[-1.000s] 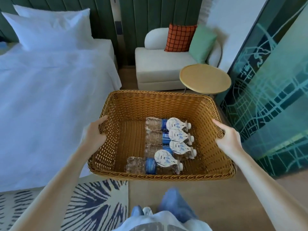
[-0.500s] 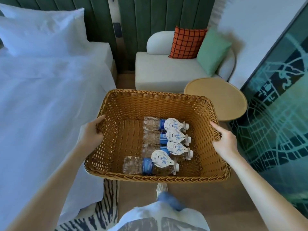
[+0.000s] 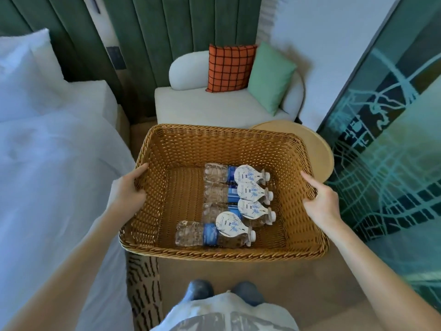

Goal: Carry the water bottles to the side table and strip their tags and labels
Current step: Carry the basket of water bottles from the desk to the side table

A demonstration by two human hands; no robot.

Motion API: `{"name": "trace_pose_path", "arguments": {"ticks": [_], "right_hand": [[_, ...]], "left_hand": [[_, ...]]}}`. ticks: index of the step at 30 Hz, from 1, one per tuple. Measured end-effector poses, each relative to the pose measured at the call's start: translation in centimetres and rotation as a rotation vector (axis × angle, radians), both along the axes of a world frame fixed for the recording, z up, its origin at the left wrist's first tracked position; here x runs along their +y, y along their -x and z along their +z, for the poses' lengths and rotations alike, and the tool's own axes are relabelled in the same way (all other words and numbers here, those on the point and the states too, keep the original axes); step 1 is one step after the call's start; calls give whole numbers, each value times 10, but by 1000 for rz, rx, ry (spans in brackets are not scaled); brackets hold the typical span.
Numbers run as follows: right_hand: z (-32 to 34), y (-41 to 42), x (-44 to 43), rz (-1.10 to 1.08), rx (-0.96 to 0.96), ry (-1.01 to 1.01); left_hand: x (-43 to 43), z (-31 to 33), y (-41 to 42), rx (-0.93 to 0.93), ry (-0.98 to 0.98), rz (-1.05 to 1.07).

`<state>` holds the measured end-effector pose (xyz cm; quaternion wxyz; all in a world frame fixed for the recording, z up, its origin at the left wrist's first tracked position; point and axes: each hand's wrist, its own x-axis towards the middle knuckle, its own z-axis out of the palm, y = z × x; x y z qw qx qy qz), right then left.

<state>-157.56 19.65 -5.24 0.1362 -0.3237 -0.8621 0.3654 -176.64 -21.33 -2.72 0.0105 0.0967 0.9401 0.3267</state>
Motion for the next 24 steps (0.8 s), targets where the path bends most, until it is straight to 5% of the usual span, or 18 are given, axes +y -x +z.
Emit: {"name": "trace_pose_path", "arguments": {"ticks": [11,24], "right_hand": [[0,-59,-26,-340,-71,-6],[-92,-154,-34,-421,-115,37]], "left_hand": [[66,-22,70,-69,-11,-362],[98,-121,8,-211,41,-479]]}}
